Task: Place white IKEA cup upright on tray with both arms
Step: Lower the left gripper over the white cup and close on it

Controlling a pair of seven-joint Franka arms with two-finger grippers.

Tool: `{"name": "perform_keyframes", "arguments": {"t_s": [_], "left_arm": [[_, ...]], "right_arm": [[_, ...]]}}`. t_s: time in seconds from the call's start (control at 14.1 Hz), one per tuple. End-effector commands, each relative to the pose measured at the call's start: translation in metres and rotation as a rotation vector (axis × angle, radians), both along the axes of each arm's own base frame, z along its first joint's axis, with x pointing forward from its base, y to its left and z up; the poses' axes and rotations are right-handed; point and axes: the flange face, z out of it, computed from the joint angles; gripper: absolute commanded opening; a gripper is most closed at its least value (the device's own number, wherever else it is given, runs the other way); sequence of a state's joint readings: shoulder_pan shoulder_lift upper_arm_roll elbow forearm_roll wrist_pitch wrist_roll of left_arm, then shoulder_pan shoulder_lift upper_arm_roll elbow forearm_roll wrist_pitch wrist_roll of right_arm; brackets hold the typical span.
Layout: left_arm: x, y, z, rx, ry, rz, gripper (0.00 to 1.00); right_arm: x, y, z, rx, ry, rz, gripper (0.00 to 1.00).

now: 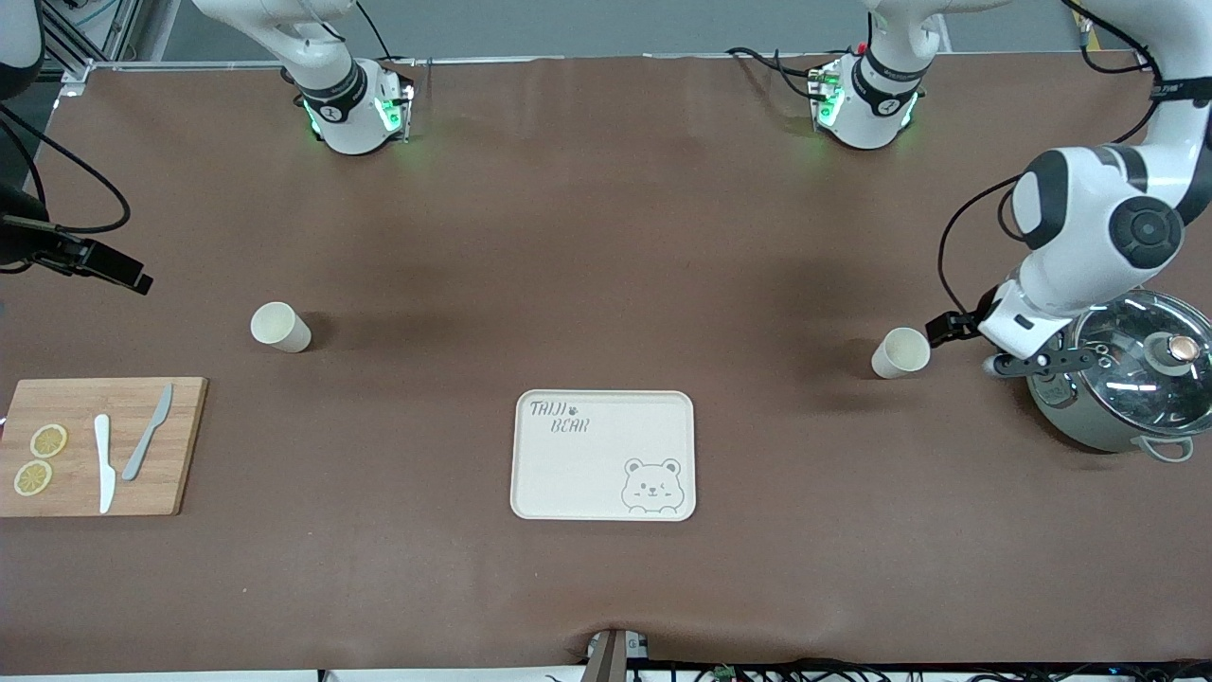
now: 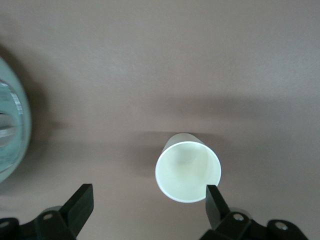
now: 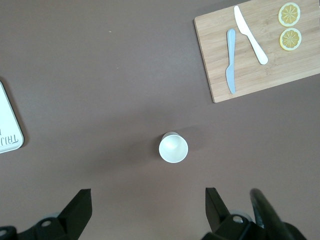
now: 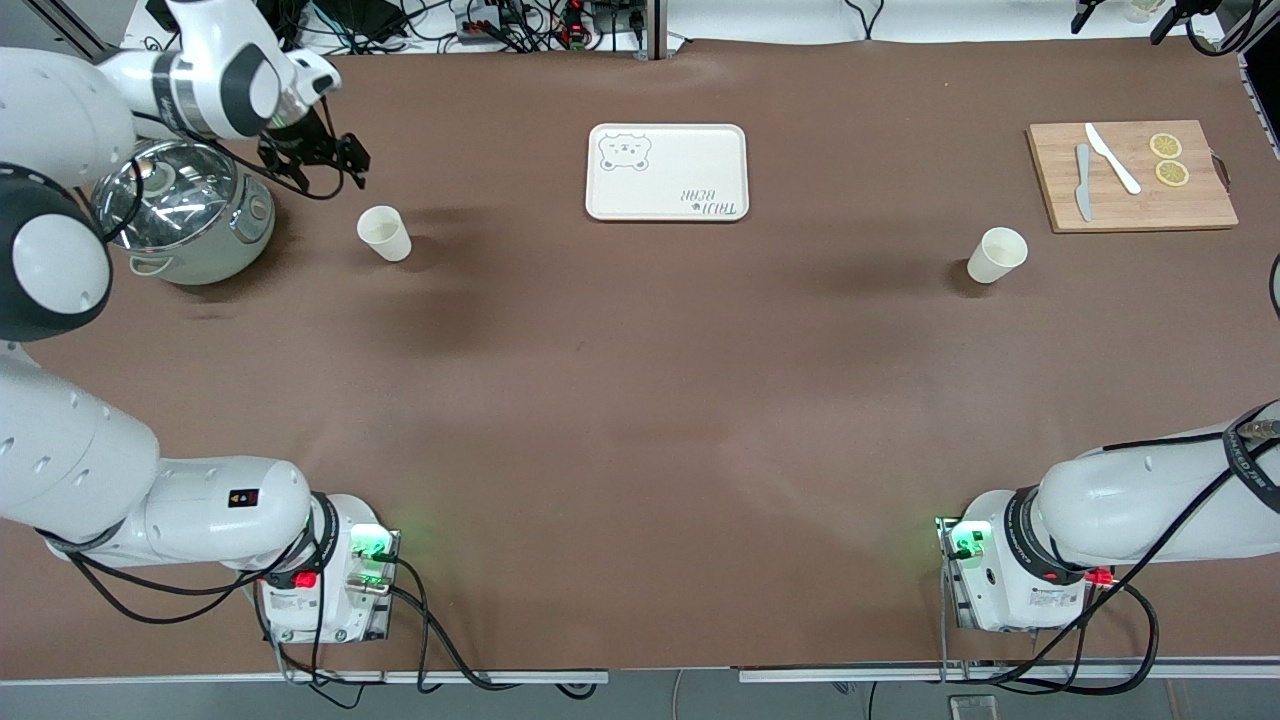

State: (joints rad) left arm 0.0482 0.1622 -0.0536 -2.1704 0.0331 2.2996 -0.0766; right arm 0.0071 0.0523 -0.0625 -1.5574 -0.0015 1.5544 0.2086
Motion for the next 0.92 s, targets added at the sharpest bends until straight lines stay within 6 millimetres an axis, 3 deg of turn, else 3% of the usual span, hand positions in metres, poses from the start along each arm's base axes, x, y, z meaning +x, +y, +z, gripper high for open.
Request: {"name": "perform_keyframes", "arguments": {"t_s": [0.0,0.43,0.57,0.64,0.71,0.85], "left_arm": [[-0.002,-0.003,-0.028,0.003,0.008,-0.005,0.94],[-0.015,-0.002,-0.071,-0.003,0.025,-0.004,0.7],[-0.014,-0.002,-0.077,-0.005,0.023,-0.004,0.51],[-0.013,-0.002,-0.078,-0.005,0.022,-0.004,0.31],[-0.012,-0.004,-0.078,-0.006,0.022,-0.007,0.19],[-0.01,-0.007,-0.081,-0.006,0.025,-0.013,0.11]], "right_arm": [[-0.006,-0.003,0.004,-0.001,-0.005,-0.009,1.0],[-0.004,-0.005,0.004,-0.003,-0.009,-0.012,1.0],[-0.003,-0.006,0.004,-0.004,-0.011,-0.013,1.0],[-0.003,-0.006,0.006,-0.005,-0.015,-0.013,1.0],[-0.003,-0.007,0.007,-0.005,-0.017,-0.016,1.0],[0.003,-0.006,0.005,-0.003,-0.017,-0.014,1.0]]}}
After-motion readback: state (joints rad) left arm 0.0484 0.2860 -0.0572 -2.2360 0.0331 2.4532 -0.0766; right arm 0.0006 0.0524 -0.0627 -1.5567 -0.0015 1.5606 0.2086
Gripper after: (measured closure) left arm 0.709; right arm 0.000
